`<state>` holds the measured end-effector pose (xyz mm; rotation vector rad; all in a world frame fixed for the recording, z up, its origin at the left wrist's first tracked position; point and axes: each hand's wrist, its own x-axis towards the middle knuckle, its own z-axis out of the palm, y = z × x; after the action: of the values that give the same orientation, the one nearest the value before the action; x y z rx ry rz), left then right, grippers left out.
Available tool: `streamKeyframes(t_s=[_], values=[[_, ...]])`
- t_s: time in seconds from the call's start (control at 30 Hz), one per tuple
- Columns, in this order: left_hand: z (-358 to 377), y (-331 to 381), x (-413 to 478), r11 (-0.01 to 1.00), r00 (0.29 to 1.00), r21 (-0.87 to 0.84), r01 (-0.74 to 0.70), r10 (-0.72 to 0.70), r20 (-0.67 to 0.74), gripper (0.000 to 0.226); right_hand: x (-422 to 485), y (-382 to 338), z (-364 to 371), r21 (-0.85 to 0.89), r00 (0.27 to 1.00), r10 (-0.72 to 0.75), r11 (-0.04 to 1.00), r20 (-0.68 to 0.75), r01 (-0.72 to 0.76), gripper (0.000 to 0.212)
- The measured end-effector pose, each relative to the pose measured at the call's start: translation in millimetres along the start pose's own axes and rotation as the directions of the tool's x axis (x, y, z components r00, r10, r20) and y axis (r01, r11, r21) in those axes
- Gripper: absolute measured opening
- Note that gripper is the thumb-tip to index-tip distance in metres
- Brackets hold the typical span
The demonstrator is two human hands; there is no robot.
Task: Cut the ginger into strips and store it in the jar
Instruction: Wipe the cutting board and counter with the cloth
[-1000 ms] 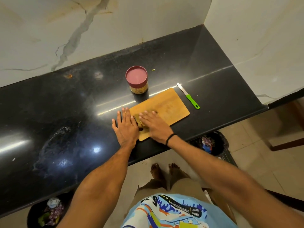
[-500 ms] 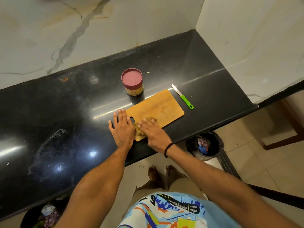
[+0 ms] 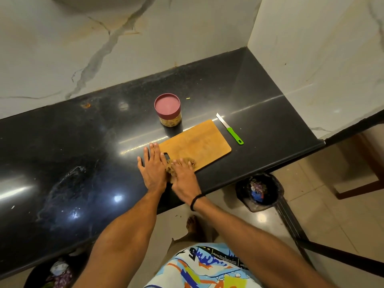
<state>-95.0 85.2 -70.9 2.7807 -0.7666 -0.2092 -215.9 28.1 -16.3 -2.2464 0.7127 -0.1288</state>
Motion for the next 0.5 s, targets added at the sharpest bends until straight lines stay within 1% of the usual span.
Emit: streamKeyframes(t_s=[0.03, 0.07, 0.1, 0.13, 0.17, 0.2, 0.23, 0.27, 0.3, 0.33, 0.4, 0.43, 0.47, 0.5], values=[[-0.9, 0.9, -0.5, 1.0, 1.0, -0.004, 0.002, -0.002, -0.001, 0.055, 4.9, 2.1, -13.5, 0.118, 0.997, 0.071, 0.991, -0.01, -0.069, 0.033], [-2.4, 2.3, -0.3, 1.0, 1.0, -0.01, 0.014, -0.014, -0.009, 0.055, 12.0, 4.5, -30.8, 0.257, 0.985, 0.174, 0.952, -0.006, -0.167, 0.026], [-3.5, 3.3, 0.6, 0.999, 1.0, -0.019, 0.026, -0.026, -0.015, 0.055, 20.8, 10.4, -47.5, 0.418, 0.956, 0.293, 0.868, 0.005, -0.268, 0.024], [-4.3, 4.5, 0.8, 0.999, 0.999, -0.034, 0.036, -0.036, -0.013, 0.055, 27.3, 16.3, -64.8, 0.599, 0.911, 0.412, 0.72, 0.036, -0.349, 0.023], [-4.8, 5.6, 0.1, 0.998, 0.999, -0.048, 0.042, -0.043, -0.01, 0.055, 32.6, 23.0, -80.3, 0.753, 0.86, 0.503, 0.535, 0.08, -0.383, 0.023], [-5.4, 6.7, -0.5, 0.997, 0.999, -0.062, 0.047, -0.048, -0.011, 0.054, 37.1, 30.4, -93.9, 0.855, 0.819, 0.559, 0.352, 0.134, -0.381, 0.024], [-5.7, 8.0, 0.0, 0.995, 0.998, -0.081, 0.058, -0.059, -0.011, 0.054, 40.7, 39.4, -104.8, 0.904, 0.793, 0.581, 0.219, 0.181, -0.366, 0.024], [-6.8, 9.4, 1.5, 0.992, 0.997, -0.106, 0.073, -0.075, -0.011, 0.053, 42.7, 47.1, -114.0, 0.929, 0.779, 0.586, 0.117, 0.221, -0.351, 0.024], [-8.3, 11.6, 2.5, 0.987, 0.995, -0.134, 0.092, -0.094, -0.015, 0.052, 42.5, 52.9, -122.1, 0.94, 0.771, 0.584, 0.038, 0.255, -0.339, 0.024], [-9.7, 15.1, 3.3, 0.981, 0.993, -0.162, 0.109, -0.115, -0.028, 0.051, 41.6, 58.8, -128.2, 0.942, 0.768, 0.574, -0.017, 0.283, -0.335, 0.024], [-13.0, 24.9, 3.9, 0.962, 0.983, -0.222, 0.157, -0.173, -0.054, 0.051, 39.5, 71.9, -137.4, 0.942, 0.767, 0.563, -0.063, 0.307, -0.331, 0.024], [-14.8, 30.2, 3.7, 0.948, 0.975, -0.252, 0.194, -0.216, -0.061, 0.052, 39.1, 78.8, -141.8, 0.948, 0.767, 0.574, -0.057, 0.286, -0.312, 0.023], [-16.9, 35.4, 3.2, 0.932, 0.963, -0.276, 0.236, -0.263, -0.066, 0.054, 40.3, 87.0, -147.6, 0.96, 0.765, 0.597, -0.027, 0.24, -0.28, 0.021], [-18.3, 39.9, 2.9, 0.916, 0.949, -0.289, 0.277, -0.308, -0.067, 0.057, 43.2, 96.4, -154.5, 0.969, 0.762, 0.628, 0.048, 0.159, -0.242, 0.02]])
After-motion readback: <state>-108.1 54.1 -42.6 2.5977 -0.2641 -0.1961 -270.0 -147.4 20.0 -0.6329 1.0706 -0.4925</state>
